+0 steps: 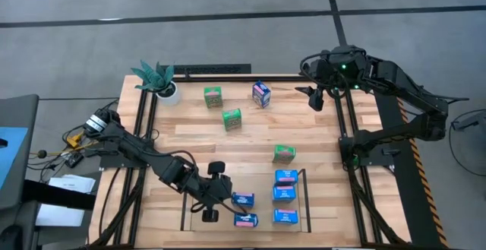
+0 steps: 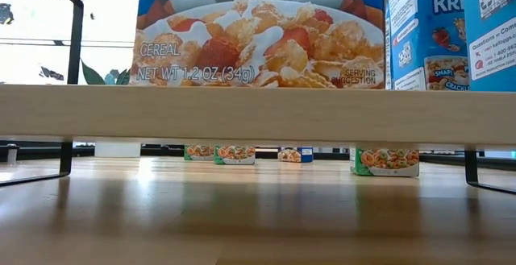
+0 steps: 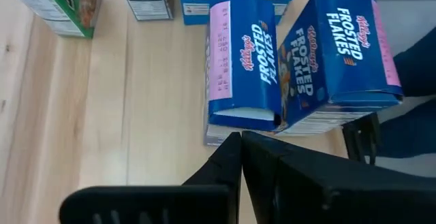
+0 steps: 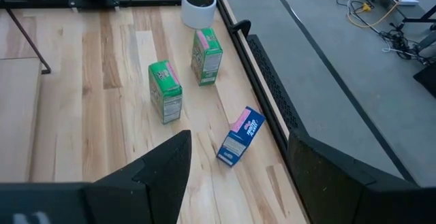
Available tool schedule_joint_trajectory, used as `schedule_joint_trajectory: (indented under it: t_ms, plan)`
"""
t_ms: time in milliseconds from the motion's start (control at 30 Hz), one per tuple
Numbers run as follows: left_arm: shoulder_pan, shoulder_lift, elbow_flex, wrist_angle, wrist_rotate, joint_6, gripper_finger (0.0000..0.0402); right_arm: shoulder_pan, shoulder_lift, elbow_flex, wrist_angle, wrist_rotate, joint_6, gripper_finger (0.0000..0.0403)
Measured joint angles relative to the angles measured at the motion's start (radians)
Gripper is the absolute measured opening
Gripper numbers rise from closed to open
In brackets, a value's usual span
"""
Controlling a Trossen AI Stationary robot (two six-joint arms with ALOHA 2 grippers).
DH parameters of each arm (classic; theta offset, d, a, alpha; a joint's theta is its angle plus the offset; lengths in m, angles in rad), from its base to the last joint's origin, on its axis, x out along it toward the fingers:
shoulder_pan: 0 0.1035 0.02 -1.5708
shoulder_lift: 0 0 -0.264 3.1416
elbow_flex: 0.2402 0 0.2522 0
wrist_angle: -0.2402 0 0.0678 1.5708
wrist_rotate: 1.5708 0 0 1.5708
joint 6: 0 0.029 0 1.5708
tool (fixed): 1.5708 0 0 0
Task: Stack cereal on shelf
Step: Put the bottom blue cereal box on the shelf aligned with the other blue cereal box, then put the blue cereal box on the shelf aligned with the other blue cereal box
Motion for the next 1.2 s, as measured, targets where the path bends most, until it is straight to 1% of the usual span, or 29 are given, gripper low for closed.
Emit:
schedule_joint_trajectory:
  t_ms: [133, 367, 500, 633, 700, 767, 933, 1033, 1200]
  plan:
    - [0.0, 0.0, 0.0, 0.027, 0.005, -0.002, 0.0, 0.0, 0.0, 0.0, 0.0, 0.0, -0.003, 0.027]
    - [0.0, -0.003, 0.0, -0.008, 0.004, -0.011, 0.0, 0.0, 0.0, 0.0, 0.0, 0.0, -0.017, 0.027]
    - [0.005, -0.038, 0.0, -0.061, 0.005, -0.081, 0.0, 0.0, 0.0, 0.0, 0.001, 0.0, -0.017, 0.027]
    - [0.013, -0.116, 0.0, -0.147, -0.022, -0.164, 0.0012, 0.0, 0.0, 0.0, 0.001, 0.0, -0.018, 0.027]
    - [0.026, -0.158, 0.0, -0.186, -0.035, -0.171, 0.0028, 0.0, 0.0, 0.0, 0.001, 0.0, -0.017, 0.027]
    - [0.049, -0.202, 0.0, -0.198, -0.076, -0.165, 0.0048, 0.0, 0.0, 0.0, 0.002, 0.0, -0.017, 0.027]
    - [0.151, -0.297, 0.0, -0.199, -0.175, -0.06, 0.0117, -0.002, 0.02, 0.0, 0.001, 0.013, 0.006, 0.027]
    - [0.228, -0.337, 0.0, -0.197, -0.183, -0.005, 0.0159, -0.015, 0.059, 0.0, 0.008, 0.062, 0.051, 0.027]
    - [0.354, -0.37, 0.0, -0.158, -0.168, 0.059, 0.0212, -0.041, 0.169, 0.0, 0.036, 0.062, 0.065, 0.027]
